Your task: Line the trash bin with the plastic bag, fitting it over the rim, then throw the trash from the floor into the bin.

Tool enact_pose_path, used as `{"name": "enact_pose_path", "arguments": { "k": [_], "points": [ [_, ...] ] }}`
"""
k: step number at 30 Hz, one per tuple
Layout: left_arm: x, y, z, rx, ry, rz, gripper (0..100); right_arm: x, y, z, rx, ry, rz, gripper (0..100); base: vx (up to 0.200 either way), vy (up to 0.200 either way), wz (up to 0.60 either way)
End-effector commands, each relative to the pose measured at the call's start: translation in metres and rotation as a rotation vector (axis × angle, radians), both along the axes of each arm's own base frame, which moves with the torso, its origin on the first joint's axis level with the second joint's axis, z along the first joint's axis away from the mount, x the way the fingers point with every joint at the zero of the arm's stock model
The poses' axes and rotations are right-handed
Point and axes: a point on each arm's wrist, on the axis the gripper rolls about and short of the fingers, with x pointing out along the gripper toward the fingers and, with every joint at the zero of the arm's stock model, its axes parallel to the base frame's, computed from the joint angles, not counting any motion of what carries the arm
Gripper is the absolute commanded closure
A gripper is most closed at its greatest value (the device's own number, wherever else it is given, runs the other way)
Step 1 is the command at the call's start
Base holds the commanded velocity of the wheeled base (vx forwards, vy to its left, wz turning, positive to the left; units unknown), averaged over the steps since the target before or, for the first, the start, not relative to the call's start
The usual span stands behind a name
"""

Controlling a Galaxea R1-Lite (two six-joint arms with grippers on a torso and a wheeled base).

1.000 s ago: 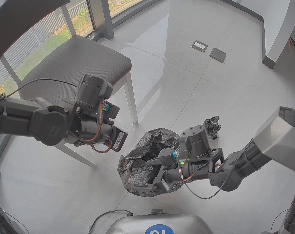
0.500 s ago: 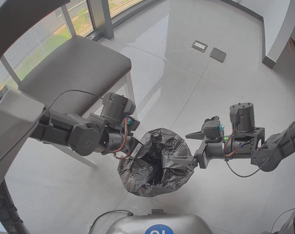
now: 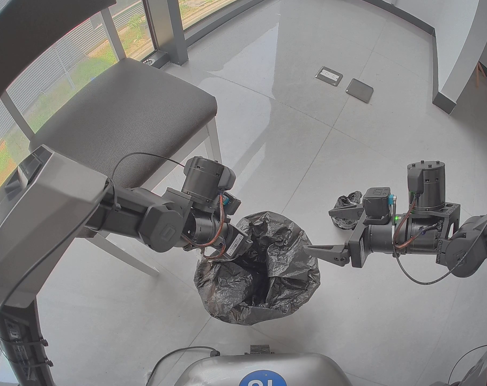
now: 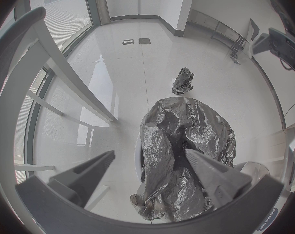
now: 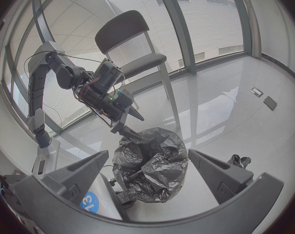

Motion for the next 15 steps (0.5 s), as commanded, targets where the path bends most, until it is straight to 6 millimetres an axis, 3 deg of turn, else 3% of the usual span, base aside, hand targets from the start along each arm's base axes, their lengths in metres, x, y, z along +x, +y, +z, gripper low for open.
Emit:
{"name": "enact_pose_path", "arguments": {
  "k": [1, 9, 15],
  "points": [
    [0.006, -0.003, -0.009, 0.013, 0.013, 0.001, 0, -0.001, -0.001, 0.002, 0.002, -0.007, -0.001, 0, 0.000, 0.000, 0.00],
    [0.015, -0.016, -0.030, 0.099, 0.000, -0.062, 0, 0.000, 0.000, 0.001, 0.001, -0.003, 0.002, 0, 0.000, 0.000, 0.00],
    [0.019, -0.021, -0.031, 0.108, -0.012, -0.063, 0, 0.000, -0.001, 0.001, 0.001, -0.004, 0.001, 0, 0.000, 0.000, 0.00]
  ]
}}
